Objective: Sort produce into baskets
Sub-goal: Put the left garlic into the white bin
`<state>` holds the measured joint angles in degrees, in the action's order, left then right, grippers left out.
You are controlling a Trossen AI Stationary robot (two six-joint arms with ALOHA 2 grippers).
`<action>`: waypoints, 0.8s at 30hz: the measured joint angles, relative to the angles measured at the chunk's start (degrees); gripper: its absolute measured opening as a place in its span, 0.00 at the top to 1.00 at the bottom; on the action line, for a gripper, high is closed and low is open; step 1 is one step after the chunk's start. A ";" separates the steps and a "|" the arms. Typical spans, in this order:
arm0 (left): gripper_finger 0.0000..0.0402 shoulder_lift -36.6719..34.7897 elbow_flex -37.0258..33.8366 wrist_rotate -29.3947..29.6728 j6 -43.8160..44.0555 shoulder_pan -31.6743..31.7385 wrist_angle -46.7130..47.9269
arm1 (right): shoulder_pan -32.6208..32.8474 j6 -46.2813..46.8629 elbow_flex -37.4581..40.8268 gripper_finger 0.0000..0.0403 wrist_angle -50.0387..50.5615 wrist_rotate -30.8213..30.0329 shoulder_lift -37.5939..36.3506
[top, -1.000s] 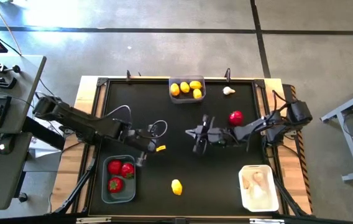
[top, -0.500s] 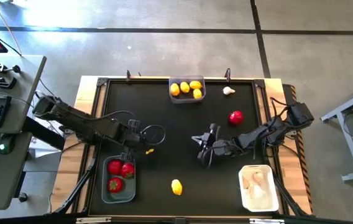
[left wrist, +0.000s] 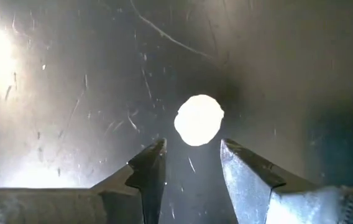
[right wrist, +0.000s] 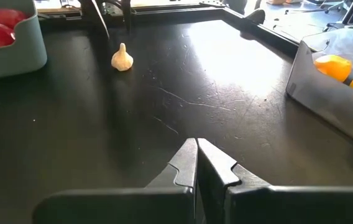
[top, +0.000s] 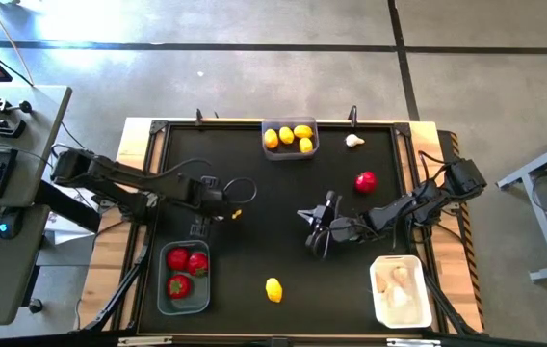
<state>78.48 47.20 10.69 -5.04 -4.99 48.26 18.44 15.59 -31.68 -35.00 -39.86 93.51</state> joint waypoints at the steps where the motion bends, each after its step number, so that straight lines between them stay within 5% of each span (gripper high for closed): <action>1: 0.66 0.00 -0.32 -0.76 -0.83 0.52 -0.88 | 0.00 -0.02 0.00 1.00 0.00 0.00 0.00; 24: 0.77 0.61 -3.45 -9.04 -4.68 8.40 -6.22 | 0.00 0.01 -0.02 1.00 0.01 0.26 0.02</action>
<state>79.08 43.75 1.65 -9.72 3.41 42.04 18.44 15.60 -31.70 -34.99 -39.59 93.54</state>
